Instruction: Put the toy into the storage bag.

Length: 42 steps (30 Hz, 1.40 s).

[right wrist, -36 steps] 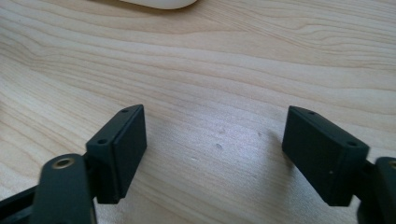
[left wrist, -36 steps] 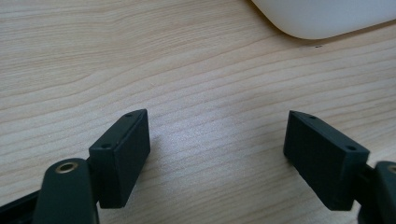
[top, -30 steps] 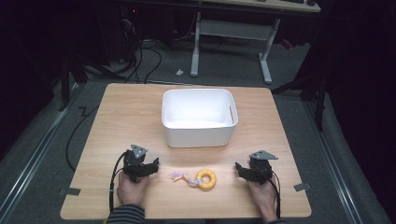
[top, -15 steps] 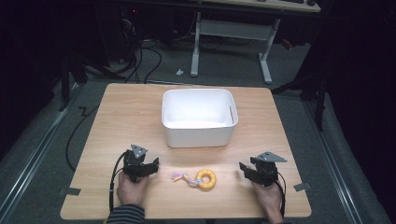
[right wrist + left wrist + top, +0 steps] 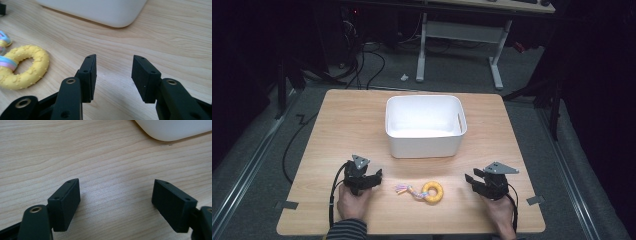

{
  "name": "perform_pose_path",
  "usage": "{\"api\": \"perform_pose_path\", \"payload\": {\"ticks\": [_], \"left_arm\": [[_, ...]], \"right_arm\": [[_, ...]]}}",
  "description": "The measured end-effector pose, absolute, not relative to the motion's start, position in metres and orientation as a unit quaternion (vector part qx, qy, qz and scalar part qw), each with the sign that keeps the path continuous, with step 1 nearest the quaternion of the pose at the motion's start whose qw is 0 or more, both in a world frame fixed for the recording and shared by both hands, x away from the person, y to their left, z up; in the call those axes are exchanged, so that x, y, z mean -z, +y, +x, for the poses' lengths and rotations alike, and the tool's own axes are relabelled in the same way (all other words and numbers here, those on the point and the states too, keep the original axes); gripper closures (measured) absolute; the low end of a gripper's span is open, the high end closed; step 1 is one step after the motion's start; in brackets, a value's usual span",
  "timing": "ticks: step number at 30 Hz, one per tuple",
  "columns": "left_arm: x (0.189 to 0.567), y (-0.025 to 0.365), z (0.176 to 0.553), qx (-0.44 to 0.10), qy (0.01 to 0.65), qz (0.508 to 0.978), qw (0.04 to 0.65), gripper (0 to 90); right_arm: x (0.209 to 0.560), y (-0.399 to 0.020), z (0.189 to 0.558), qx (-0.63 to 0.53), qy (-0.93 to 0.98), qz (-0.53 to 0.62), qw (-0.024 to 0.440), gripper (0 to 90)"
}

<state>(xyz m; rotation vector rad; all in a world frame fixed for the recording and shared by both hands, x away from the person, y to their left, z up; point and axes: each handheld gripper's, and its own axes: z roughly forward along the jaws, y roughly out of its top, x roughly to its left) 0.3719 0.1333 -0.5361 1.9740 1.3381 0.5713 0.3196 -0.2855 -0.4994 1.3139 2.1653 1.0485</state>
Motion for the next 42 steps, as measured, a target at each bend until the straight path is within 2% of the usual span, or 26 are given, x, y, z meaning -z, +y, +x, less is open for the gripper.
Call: {"api": "perform_pose_path", "payload": {"ticks": [22, 42], "left_arm": [[0.536, 0.134, 0.372, -0.219, 0.515, 0.757, 0.338, 23.2], [0.536, 0.134, 0.372, -0.22, 0.517, 0.755, 0.338, 23.3]], "right_arm": [[0.495, -0.244, 0.322, -0.381, 0.818, 0.405, 0.145, 64.6], [0.499, -0.213, 0.327, -0.363, 0.848, 0.371, 0.103, 64.7]]}}
